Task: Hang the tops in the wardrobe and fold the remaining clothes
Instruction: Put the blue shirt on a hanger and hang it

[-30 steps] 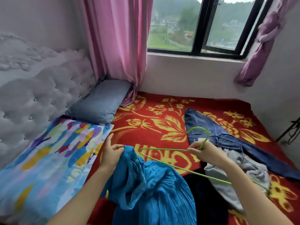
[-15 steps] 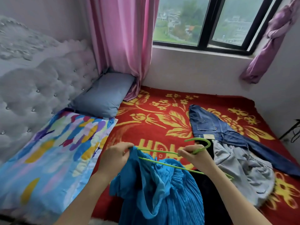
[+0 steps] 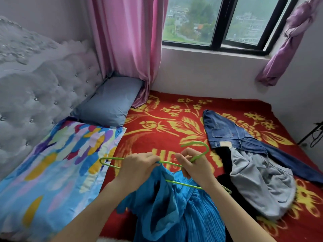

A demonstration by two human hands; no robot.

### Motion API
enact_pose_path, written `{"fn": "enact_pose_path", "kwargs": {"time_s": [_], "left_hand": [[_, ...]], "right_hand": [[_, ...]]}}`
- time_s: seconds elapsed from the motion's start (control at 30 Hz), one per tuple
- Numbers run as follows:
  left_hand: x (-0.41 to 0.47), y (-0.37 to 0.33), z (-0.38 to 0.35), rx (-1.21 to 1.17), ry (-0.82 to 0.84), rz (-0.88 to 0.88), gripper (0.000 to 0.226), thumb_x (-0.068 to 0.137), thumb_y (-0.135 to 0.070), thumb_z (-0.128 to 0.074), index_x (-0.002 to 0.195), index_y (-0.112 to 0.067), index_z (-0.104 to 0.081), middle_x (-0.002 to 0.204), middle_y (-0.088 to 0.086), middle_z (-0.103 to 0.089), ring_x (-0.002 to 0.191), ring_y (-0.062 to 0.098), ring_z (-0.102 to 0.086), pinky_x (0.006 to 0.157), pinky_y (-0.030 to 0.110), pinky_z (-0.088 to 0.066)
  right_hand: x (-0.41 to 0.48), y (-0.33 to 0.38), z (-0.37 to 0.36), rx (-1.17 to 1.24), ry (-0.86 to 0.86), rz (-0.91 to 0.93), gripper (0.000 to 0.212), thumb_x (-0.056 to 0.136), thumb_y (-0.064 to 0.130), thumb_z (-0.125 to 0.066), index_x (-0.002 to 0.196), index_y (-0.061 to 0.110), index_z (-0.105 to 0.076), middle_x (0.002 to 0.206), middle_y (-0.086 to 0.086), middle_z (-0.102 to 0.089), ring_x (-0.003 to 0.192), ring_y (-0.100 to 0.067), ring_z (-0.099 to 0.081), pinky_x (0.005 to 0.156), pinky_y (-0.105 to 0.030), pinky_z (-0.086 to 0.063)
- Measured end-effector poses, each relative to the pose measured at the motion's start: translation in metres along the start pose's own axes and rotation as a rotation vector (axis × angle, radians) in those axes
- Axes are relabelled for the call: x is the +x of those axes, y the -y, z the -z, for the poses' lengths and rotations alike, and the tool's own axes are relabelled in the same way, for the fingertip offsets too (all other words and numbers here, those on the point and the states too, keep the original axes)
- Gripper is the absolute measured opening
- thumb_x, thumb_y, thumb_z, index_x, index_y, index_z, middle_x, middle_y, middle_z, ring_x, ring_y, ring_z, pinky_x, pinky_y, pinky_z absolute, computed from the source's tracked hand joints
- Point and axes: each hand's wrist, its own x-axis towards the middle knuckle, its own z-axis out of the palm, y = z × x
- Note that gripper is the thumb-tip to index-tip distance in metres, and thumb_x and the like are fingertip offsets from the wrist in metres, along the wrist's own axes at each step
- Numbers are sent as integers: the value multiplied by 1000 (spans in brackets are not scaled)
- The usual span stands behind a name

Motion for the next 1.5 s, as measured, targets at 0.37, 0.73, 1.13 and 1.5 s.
{"fn": "enact_pose_path", "kwargs": {"time_s": [0.37, 0.73, 1.13, 1.5], "left_hand": [[-13, 50, 1, -60, -235, 507, 12, 76, -2, -74, 88, -4, -73, 82, 10, -73, 72, 32, -68, 59, 37, -51], [-13, 24, -11, -473, -437, 700, 18, 81, -4, -69, 98, -3, -72, 79, -23, -58, 76, -9, -56, 68, -2, -41], [-45, 47, -5, -518, -459, 791, 23, 81, -4, -69, 104, -2, -70, 80, -1, -63, 64, 2, -53, 65, -1, -41], [-67, 76, 18, -590, -221, 498, 38, 67, 20, -69, 91, -10, -71, 67, -25, -65, 59, -9, -55, 59, 4, -42]], "right_hand": [[-46, -95, -27, -287, -244, -671, 39, 92, 41, -53, 64, 14, -49, 60, -1, -60, 58, -19, -56, 59, -34, -42], [-44, -107, -105, 62, 269, -1069, 56, 82, 61, -54, 108, 12, -60, 94, -6, -68, 81, -19, -65, 65, -26, -49], [-49, -130, -37, 774, -547, -1221, 11, 92, 6, -51, 81, 4, -52, 49, -11, -55, 34, -21, -55, 31, -20, -43], [-42, -66, 41, 536, -779, -785, 33, 86, -18, -37, 76, 11, -49, 51, -10, -55, 24, -3, -43, 26, -9, -28]]}}
